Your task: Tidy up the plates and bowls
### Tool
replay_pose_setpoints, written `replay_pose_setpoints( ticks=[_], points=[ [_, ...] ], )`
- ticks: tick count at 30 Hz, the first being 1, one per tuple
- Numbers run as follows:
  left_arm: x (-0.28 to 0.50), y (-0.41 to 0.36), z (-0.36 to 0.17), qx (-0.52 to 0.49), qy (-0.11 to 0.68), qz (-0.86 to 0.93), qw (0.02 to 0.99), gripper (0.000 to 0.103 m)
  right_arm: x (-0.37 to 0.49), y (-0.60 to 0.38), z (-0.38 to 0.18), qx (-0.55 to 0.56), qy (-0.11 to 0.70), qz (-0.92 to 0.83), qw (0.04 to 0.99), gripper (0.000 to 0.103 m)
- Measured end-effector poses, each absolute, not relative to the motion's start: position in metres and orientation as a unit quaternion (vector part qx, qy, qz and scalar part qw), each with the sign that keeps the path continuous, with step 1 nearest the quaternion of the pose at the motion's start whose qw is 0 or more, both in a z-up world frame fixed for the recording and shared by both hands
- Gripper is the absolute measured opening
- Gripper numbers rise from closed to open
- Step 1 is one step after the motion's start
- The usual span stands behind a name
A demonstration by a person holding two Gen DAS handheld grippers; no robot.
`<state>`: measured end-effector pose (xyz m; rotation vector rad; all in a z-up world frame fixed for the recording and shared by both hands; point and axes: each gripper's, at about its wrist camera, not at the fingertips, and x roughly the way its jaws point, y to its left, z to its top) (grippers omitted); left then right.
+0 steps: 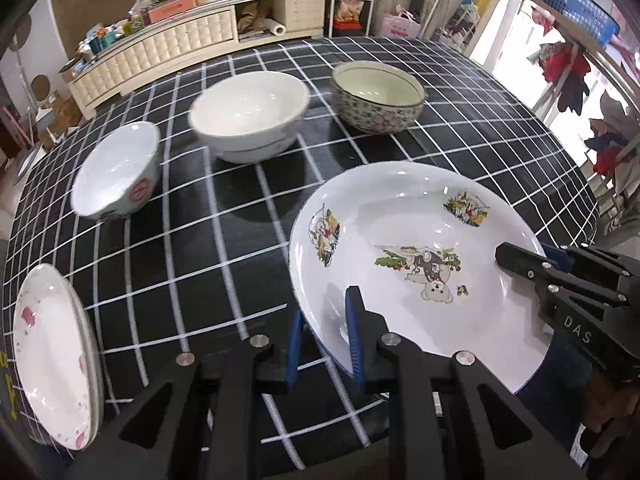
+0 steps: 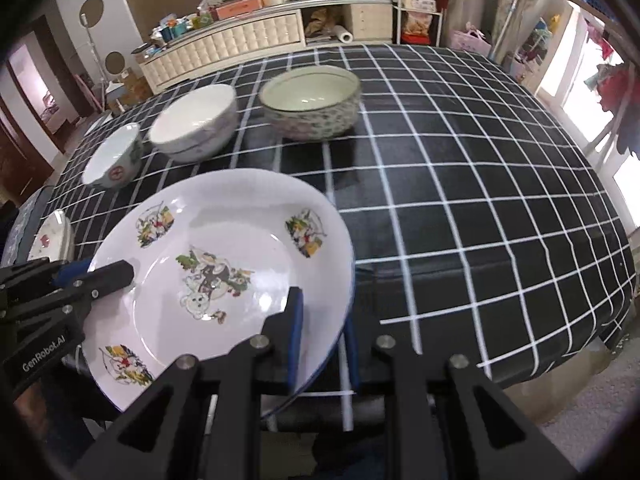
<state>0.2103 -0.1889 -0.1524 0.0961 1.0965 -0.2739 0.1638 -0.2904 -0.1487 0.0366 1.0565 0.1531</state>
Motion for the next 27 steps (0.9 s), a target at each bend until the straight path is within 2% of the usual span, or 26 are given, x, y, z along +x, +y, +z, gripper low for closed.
replay_pose_setpoints(
  ticks=[27],
  points=[
    [0.154,-0.022,-0.112,-0.045,0.486,-0.021,0.873,0.017,0.154,-0.137,-0.118,-0.027,0.474,0.177,0.862,0.023]
  ],
)
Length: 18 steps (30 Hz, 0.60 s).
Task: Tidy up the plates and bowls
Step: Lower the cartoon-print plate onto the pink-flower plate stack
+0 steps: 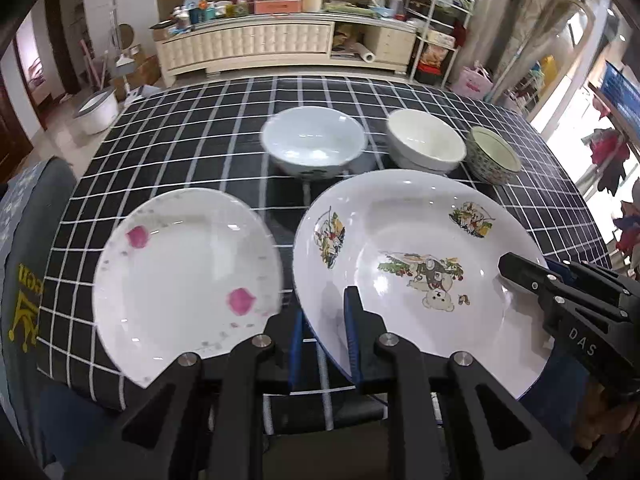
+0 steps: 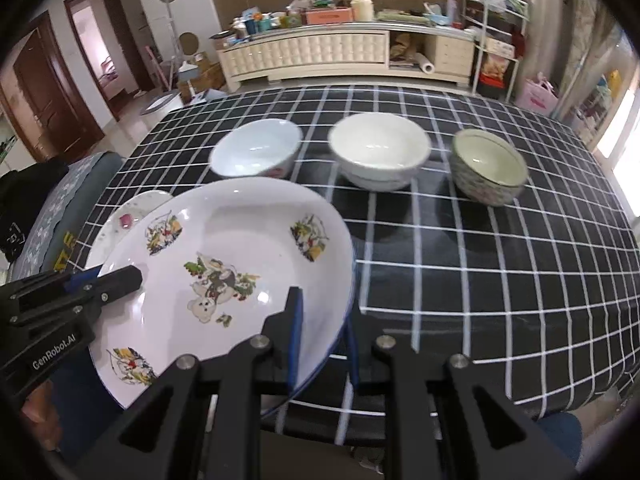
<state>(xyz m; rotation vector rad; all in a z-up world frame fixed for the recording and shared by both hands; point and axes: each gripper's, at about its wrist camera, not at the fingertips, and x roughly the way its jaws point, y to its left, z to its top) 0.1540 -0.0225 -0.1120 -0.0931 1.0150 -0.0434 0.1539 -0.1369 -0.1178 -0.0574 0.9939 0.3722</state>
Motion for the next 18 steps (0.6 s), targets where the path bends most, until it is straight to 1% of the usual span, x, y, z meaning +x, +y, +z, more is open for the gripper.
replay_pose_setpoints(
  ticks=[8,18],
  points=[
    [0.135,0.027,-0.108,-0.061,0.481,0.012,0.874,0.017,0.148,-0.088,-0.121,-0.043,0.476,0.212,0.852,0.023],
    [0.112,0.083,-0.116,-0.086,0.487,0.052,0.867,0.017,0.142,-0.038,-0.131,-0.065,0.485,0.248,0.836,0.023]
  ],
)
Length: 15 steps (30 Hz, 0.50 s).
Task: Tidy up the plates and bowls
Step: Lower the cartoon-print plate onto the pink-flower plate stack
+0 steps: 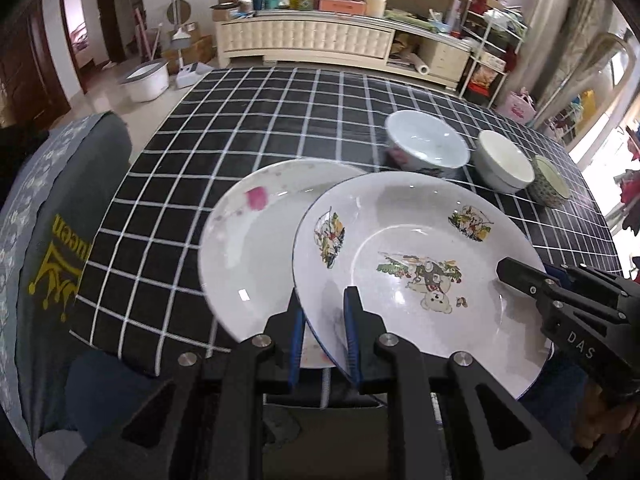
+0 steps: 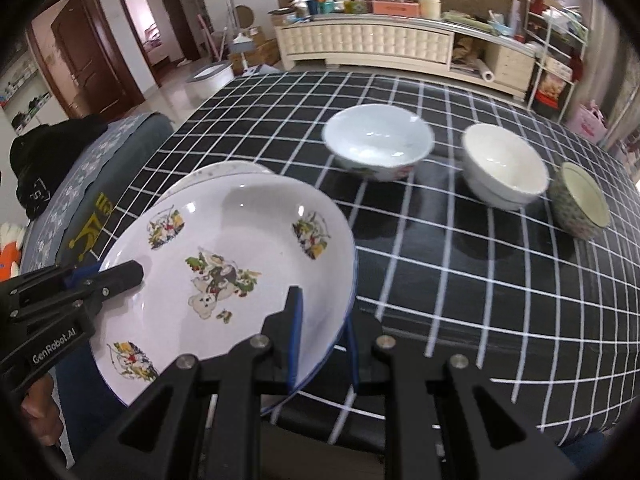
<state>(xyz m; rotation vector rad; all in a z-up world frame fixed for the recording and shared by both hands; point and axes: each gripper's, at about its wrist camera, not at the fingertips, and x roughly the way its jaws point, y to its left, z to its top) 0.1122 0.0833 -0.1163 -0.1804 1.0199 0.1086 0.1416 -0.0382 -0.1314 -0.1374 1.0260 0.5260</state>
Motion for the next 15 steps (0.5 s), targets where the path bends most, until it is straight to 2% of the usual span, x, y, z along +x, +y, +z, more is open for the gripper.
replay_pose_setpoints(
  ticks=[15],
  points=[
    [0.096,0.125,-0.132,-0.104,0.503,0.085,0.854,0.017,0.141,0.004,-0.146,-0.094,0.498,0.268,0.820,0.023]
  ],
)
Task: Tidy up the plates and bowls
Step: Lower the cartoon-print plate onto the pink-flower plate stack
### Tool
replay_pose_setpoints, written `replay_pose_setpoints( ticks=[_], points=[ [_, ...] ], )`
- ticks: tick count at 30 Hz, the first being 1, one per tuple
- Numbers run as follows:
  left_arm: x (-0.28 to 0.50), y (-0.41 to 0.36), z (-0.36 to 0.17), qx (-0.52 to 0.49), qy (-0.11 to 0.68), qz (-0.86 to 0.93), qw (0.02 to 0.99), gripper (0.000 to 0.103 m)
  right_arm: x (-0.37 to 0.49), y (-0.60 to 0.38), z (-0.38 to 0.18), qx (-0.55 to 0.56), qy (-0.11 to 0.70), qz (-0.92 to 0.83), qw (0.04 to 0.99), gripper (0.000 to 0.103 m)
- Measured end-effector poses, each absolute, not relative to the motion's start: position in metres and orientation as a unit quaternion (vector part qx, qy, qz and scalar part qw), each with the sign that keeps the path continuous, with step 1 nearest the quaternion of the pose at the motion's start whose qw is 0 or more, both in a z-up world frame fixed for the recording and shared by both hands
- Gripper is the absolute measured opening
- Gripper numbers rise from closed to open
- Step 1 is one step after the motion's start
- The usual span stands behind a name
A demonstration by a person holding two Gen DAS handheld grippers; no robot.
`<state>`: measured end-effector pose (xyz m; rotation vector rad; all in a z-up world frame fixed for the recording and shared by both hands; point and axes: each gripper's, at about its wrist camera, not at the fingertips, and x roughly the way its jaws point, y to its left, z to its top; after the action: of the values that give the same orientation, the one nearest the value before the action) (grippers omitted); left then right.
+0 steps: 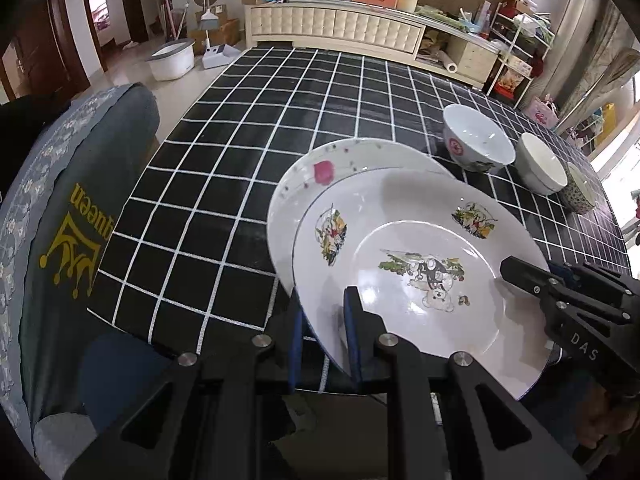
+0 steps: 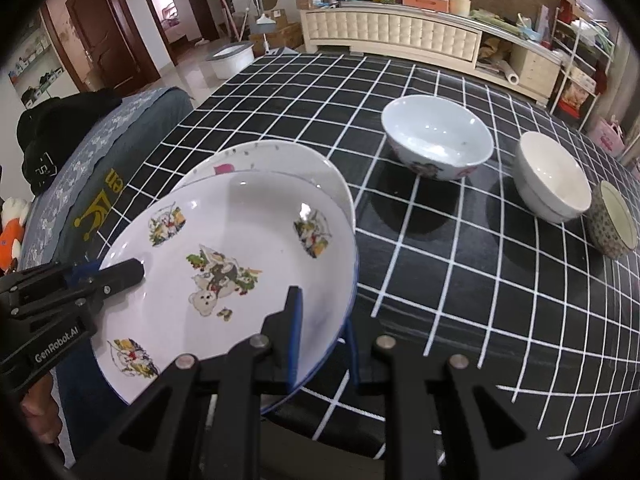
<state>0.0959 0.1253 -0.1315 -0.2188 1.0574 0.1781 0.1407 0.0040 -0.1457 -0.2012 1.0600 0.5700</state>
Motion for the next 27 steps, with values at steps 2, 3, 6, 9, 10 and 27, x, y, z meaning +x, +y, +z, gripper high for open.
replay_pose_setpoints(
  ticks=[2,3,6,9,10,27],
  points=[
    [0.097,0.128,-0.135,-0.106,0.506,0.086,0.852,0.017,0.142,0.007,-0.148,-0.098,0.501,0.267,0.818,0.023],
    [0.097,0.129,-0.137,-0.107,0.507,0.086,0.851,0.017,0.142,0.008,-0.150,-0.100,0.503,0.266,0.816,0.023],
    [0.100,0.133,-0.142,-0.110,0.511,0.086,0.848,0.017,0.145,0.011,-0.154,-0.102,0.507,0.265,0.814,0.023],
    [0.103,0.136,-0.145,-0.112,0.514,0.084,0.846,0.017,0.147,0.014,-0.157,-0.103,0.512,0.262,0.812,0.023],
    [0.104,0.137,-0.146,-0.112,0.515,0.084,0.846,0.017,0.148,0.014,-0.158,-0.103,0.513,0.262,0.811,0.023],
    [0.114,0.144,-0.156,-0.111,0.521,0.091,0.841,0.017,0.153,0.024,-0.161,-0.134,0.515,0.249,0.809,0.023]
  ],
)
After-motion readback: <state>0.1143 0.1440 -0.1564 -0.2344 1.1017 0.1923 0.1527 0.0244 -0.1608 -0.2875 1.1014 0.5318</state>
